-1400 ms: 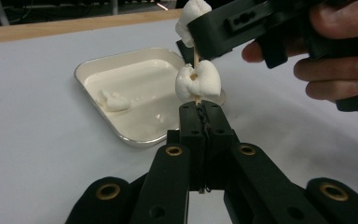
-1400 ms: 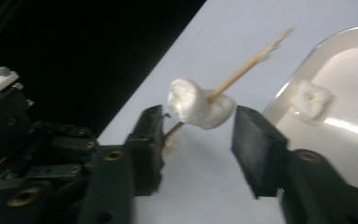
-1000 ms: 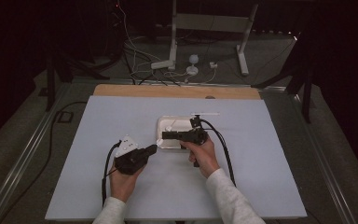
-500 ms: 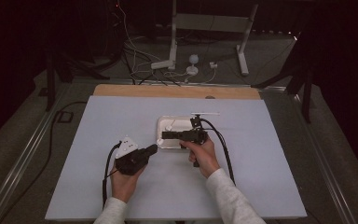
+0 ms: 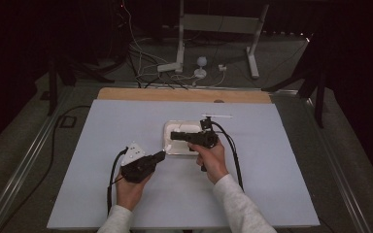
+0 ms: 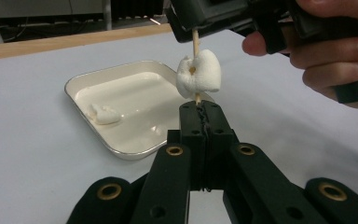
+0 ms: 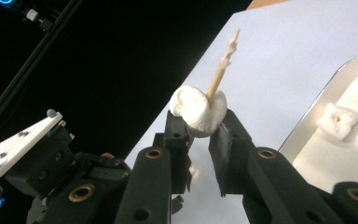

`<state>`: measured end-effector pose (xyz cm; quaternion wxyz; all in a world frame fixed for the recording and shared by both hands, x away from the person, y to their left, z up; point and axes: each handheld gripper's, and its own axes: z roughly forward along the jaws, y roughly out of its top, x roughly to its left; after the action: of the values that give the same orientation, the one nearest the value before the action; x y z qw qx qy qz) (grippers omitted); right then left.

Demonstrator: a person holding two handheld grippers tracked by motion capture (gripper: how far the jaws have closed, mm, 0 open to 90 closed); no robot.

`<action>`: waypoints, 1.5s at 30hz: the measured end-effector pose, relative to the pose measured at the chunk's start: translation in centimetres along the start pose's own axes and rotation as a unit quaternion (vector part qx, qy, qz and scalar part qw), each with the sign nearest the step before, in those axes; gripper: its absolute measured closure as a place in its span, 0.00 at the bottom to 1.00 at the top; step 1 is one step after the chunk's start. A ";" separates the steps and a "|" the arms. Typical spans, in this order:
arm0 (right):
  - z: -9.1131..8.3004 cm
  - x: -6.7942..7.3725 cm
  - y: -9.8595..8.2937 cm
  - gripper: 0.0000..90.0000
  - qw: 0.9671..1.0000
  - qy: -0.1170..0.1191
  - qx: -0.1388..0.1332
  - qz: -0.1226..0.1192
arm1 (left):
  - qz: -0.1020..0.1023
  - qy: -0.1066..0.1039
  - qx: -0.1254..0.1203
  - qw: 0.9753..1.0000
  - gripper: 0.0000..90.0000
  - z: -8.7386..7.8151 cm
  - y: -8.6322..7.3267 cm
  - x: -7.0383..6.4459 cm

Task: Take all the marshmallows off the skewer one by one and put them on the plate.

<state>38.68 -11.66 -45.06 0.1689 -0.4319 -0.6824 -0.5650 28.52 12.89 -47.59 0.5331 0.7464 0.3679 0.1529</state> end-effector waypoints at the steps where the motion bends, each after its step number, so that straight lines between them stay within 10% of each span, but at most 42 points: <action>1: 0.0 0.0 0.0 0.86 1.000 -0.002 -0.002 0.000 | -0.001 0.000 0.000 1.000 1.00 0.0 0.0 0.0; 45: -1.6 -0.3 2.1 0.88 0.996 -0.055 -0.068 -0.013 | 0.026 0.007 0.026 0.999 1.00 -0.8 -0.6 0.3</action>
<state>40.08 -13.32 -43.48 0.0941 -0.4638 -0.6564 -0.5875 28.00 13.76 -47.90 0.5070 0.7679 0.3562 0.1624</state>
